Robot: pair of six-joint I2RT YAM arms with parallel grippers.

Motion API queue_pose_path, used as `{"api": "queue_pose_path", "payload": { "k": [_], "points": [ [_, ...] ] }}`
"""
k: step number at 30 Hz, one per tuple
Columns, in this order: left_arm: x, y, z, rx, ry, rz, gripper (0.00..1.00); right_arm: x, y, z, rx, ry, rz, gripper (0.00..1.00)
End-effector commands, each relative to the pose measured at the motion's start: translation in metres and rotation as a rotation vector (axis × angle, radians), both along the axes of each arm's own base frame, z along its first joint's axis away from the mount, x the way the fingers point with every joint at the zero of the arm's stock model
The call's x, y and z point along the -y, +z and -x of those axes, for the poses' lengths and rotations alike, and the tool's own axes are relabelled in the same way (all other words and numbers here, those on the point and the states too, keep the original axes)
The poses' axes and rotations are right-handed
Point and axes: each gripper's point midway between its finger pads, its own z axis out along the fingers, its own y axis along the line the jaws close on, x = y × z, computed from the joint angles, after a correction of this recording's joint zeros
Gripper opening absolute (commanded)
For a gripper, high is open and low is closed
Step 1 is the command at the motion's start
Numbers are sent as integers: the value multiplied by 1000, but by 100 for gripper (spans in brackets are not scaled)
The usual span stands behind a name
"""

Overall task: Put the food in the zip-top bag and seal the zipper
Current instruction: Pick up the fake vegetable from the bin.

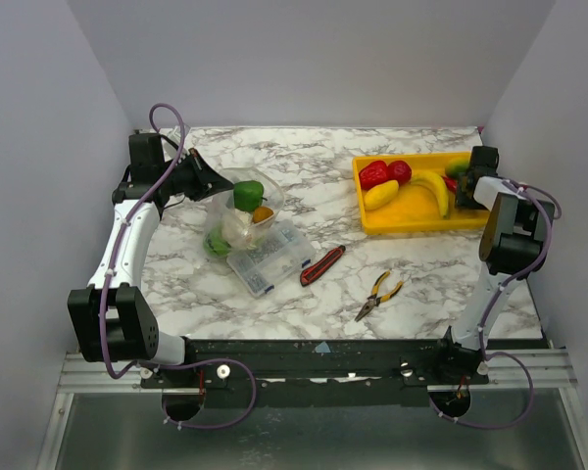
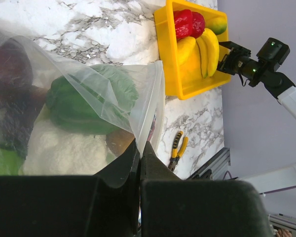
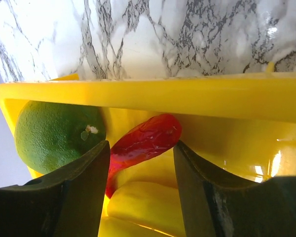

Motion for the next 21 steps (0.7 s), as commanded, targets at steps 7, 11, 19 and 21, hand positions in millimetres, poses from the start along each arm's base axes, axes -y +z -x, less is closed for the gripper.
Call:
{"api": "queue_pose_path", "payload": {
  "k": [7, 11, 19, 21],
  "points": [
    [2, 9, -1, 37, -21, 20, 0, -8, -36, 16, -117, 80, 1, 39],
    [1, 9, -1, 39, -18, 17, 0, -13, -24, 4, -53, 139, 12, 24],
    [1, 8, -1, 34, -18, 17, 0, -16, -7, -3, 15, 216, 57, 0],
    [1, 8, 0, 38, -18, 17, 0, -17, -2, -4, 37, 230, 73, 0]
  ]
}}
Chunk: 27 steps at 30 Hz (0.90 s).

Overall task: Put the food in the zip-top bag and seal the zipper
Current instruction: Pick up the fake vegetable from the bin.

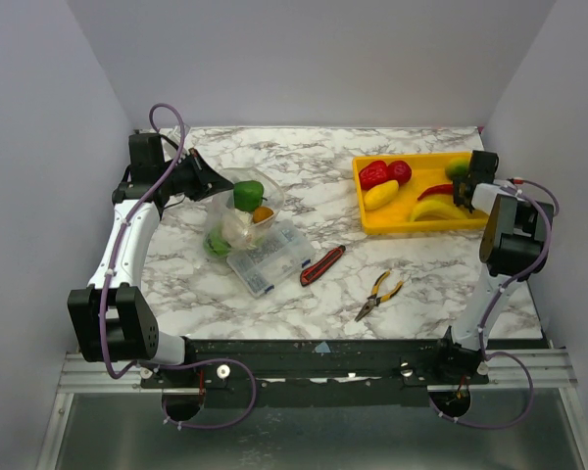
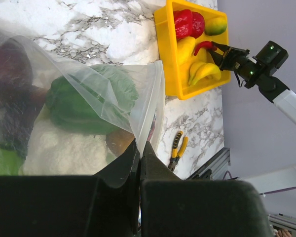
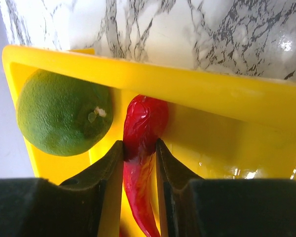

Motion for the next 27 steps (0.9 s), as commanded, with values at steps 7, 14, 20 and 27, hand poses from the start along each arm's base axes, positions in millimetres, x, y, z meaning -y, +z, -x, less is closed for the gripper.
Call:
{"api": "queue_pose_path", "payload": {
  "k": [7, 14, 20, 27],
  "points": [
    [2, 11, 1, 44, -22, 20, 0, -7, 36, 6, 110, 81, 75, 0],
    [4, 12, 1, 42, -28, 35, 0, 5, 91, 9, 256, 47, 182, 0],
    [2, 10, 0, 40, -22, 26, 0, -4, 148, 12, 467, 152, 344, 0],
    [2, 8, -1, 32, -22, 28, 0, -21, 198, 40, 644, 241, 507, 0]
  ]
}}
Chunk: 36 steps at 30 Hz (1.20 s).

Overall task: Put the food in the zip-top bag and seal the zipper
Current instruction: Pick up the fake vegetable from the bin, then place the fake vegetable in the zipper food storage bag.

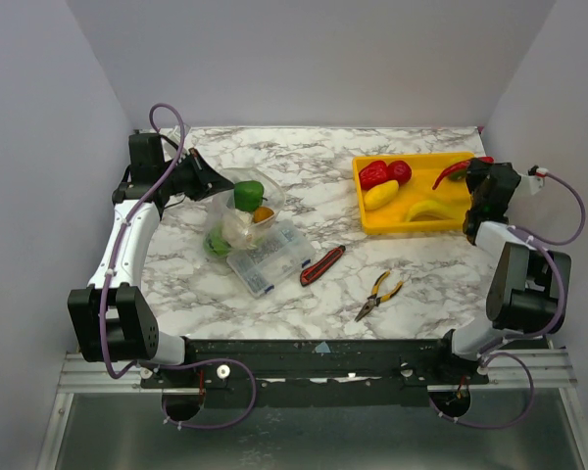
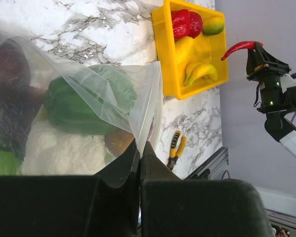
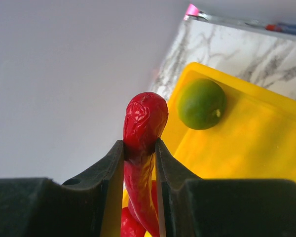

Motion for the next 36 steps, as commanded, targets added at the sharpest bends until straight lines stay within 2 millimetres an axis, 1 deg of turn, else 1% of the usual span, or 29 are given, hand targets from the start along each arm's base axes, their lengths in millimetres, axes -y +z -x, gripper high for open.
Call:
{"api": "queue_pose_path", "payload": {
  "k": [1, 5, 9, 11, 13, 15, 16, 18, 20, 23, 25, 26, 27, 28, 29, 30, 32, 33, 34, 35, 36],
  "points": [
    [1, 7, -1, 30, -17, 19, 0, -15, 61, 13, 200, 82, 174, 0],
    [1, 6, -1, 28, -18, 20, 0, -35, 85, 30, 298, 156, 235, 0],
    [1, 7, -1, 29, -18, 22, 0, -56, 114, 43, 389, 200, 298, 0],
    [2, 8, -1, 32, -19, 24, 0, -73, 129, 44, 431, 249, 320, 0],
    [2, 8, -1, 31, -22, 26, 0, -95, 147, 44, 480, 301, 339, 0],
    [2, 9, -1, 35, -21, 23, 0, -131, 164, 44, 531, 400, 347, 0],
    [2, 9, -1, 34, -21, 24, 0, -146, 173, 44, 555, 432, 349, 0],
    [2, 9, 0, 36, -21, 22, 0, -181, 187, 44, 589, 497, 326, 0],
    [2, 10, 0, 39, -21, 21, 0, -220, 199, 47, 636, 579, 299, 0],
    [2, 11, 1, 43, -20, 20, 0, -282, 205, 53, 672, 704, 223, 0],
    [2, 11, 1, 43, -20, 20, 0, -330, 208, 61, 710, 802, 160, 0],
    [2, 12, 2, 45, -22, 22, 0, -358, 205, 66, 717, 859, 143, 0],
    [2, 12, 2, 46, -23, 22, 0, -380, 206, 72, 735, 900, 145, 1],
    [2, 12, 2, 46, -22, 21, 0, -405, 202, 78, 748, 945, 149, 1],
    [2, 13, 3, 49, -22, 22, 0, -420, 202, 80, 753, 953, 137, 2],
    [2, 14, 3, 52, -22, 20, 0, -439, 197, 83, 746, 982, 113, 2],
    [2, 15, 3, 56, -20, 17, 0, -466, 188, 89, 747, 1020, 69, 4],
    [2, 15, 3, 56, -20, 16, 0, -481, 179, 94, 739, 1038, 67, 4],
    [2, 15, 4, 58, -19, 16, 0, -491, 175, 96, 739, 1047, 81, 5],
    [2, 15, 4, 56, -21, 18, 0, -503, 165, 98, 722, 1062, 92, 5],
    [2, 15, 4, 57, -21, 19, 0, -510, 158, 98, 710, 1072, 91, 6]
  ]
}}
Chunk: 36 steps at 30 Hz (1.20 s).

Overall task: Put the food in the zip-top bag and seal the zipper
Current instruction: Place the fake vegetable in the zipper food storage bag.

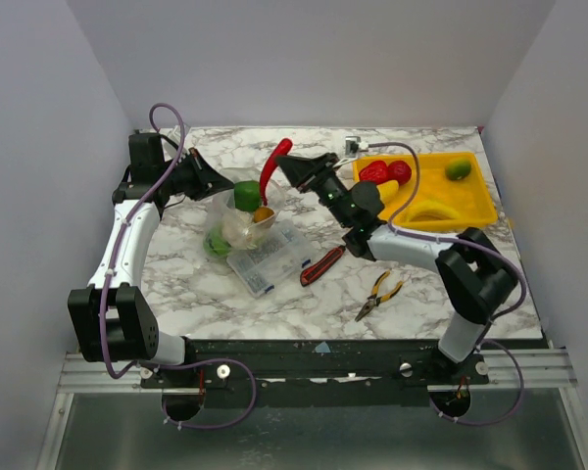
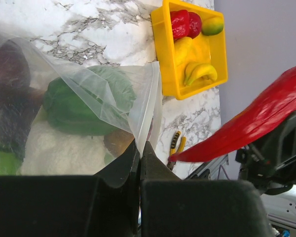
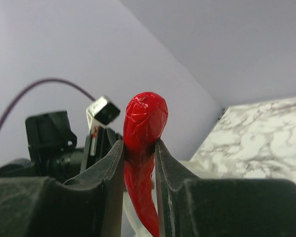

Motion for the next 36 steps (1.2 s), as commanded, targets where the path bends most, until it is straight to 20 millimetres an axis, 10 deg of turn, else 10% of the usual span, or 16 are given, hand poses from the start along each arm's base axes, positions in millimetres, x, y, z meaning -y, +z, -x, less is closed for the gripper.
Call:
{"api": "queue_pose_path", "payload": {
  "k": [1, 17, 25, 36],
  "points": [
    [2, 15, 5, 55, -20, 17, 0, -25, -3, 4, 36, -13, -27, 6],
    [2, 18, 6, 63, -22, 18, 0, -91, -98, 11, -131, -154, 208, 22],
    [1, 16, 5, 60, -17, 11, 0, -90, -98, 11, -219, -165, 510, 67],
    [-2, 16, 4, 64, -6, -11, 0, 4, -106, 2, -310, -217, 848, 79]
  ]
}}
